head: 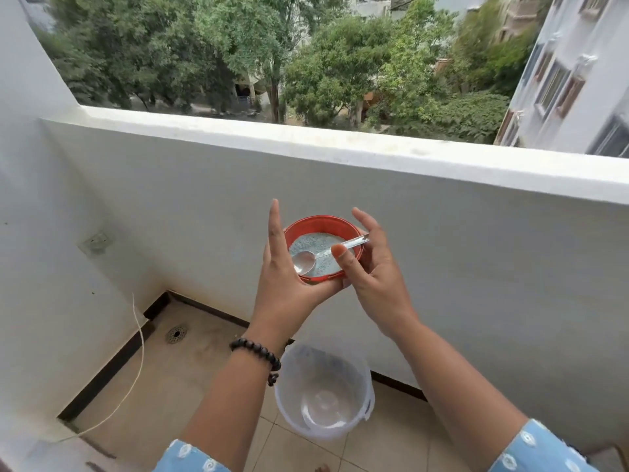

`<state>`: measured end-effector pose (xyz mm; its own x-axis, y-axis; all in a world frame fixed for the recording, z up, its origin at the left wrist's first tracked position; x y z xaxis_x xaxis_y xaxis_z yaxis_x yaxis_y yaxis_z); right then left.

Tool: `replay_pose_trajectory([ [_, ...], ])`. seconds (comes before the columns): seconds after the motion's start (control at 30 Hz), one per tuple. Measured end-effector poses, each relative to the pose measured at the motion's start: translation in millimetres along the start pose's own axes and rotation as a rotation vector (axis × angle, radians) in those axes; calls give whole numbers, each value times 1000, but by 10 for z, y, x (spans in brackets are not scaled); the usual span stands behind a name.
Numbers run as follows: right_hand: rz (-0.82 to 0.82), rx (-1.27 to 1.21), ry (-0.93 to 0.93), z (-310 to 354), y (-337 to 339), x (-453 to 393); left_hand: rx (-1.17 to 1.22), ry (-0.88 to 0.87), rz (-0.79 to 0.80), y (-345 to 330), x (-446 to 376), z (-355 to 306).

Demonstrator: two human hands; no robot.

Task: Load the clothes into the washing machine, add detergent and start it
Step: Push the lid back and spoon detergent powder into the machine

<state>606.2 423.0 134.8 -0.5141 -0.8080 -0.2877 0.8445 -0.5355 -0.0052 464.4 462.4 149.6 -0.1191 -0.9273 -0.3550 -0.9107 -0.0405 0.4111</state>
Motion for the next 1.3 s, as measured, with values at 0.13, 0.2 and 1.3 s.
replay_pose_trajectory([
  [0.13,-31,49,1,-71,2,-427,40,-53,38,-228,-475,-20],
  [0.2,-68,72,4,-87,-3,-620,55,-82,69,-338,-692,-21],
  [1.3,-59,329,87,-297,1038,-2891,81,-95,146,-2182,-2301,-560],
])
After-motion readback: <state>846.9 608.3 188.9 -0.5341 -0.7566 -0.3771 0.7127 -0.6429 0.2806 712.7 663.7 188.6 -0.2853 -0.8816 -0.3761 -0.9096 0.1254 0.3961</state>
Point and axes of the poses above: each hand's wrist, its own x-axis away from the middle knuckle, its own y-axis out of the back of the hand, z = x × y, the point moved 10 cm from there along -x, towards the middle knuckle, and after that the axes turned 12 degrees about -z, right-handed, at the moved point
